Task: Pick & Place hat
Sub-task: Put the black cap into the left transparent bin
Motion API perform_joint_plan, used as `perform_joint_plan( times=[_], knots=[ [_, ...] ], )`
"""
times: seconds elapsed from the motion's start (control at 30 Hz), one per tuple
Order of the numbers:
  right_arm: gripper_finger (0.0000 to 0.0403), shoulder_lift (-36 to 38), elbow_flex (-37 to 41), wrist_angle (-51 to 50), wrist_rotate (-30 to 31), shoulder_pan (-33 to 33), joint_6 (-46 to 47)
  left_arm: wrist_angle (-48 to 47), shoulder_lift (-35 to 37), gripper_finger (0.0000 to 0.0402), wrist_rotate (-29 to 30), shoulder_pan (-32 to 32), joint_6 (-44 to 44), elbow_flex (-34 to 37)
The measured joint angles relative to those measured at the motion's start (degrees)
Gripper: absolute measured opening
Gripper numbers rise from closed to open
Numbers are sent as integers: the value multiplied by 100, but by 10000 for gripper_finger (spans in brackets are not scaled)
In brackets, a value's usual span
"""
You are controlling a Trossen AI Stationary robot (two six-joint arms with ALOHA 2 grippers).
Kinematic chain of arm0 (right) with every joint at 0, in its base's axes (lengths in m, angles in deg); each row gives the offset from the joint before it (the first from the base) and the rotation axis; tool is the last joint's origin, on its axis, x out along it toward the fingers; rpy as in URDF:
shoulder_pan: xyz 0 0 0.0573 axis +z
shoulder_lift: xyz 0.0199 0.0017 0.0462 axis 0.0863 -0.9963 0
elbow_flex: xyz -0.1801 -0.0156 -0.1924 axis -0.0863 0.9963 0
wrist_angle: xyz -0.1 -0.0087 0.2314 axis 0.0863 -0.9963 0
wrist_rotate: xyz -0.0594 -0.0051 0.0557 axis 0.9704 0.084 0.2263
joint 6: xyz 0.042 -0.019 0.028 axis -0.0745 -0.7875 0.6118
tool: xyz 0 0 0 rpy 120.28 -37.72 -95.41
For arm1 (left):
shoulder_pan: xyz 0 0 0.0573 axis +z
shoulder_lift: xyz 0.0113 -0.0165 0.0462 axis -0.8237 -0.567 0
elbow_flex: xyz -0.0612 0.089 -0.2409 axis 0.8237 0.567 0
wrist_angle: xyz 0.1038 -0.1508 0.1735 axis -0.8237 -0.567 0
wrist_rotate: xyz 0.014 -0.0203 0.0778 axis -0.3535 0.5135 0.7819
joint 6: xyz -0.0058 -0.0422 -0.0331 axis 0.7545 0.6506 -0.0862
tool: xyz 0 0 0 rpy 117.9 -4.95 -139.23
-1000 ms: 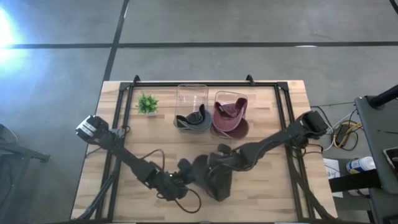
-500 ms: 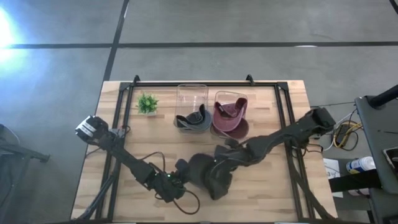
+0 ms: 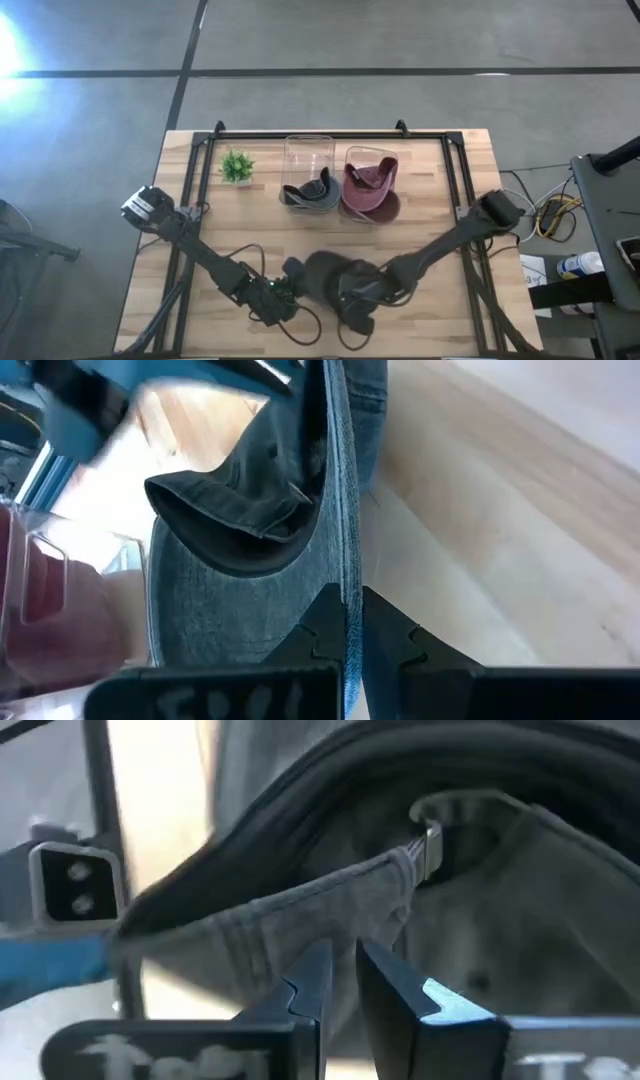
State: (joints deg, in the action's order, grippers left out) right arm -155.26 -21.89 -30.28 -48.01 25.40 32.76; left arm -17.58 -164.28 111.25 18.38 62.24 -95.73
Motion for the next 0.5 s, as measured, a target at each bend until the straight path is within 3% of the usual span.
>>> perform_joint_plan(
  times=[0.3, 0.5],
  knots=[
    [47, -794, 2, 1081, 14, -369, -188, 36, 2, 9, -159, -4, 315, -27],
    [47, -814, 2, 1164, 31, -591, -488, -13, 1, 9, -194, -36, 746, -25]
  ],
)
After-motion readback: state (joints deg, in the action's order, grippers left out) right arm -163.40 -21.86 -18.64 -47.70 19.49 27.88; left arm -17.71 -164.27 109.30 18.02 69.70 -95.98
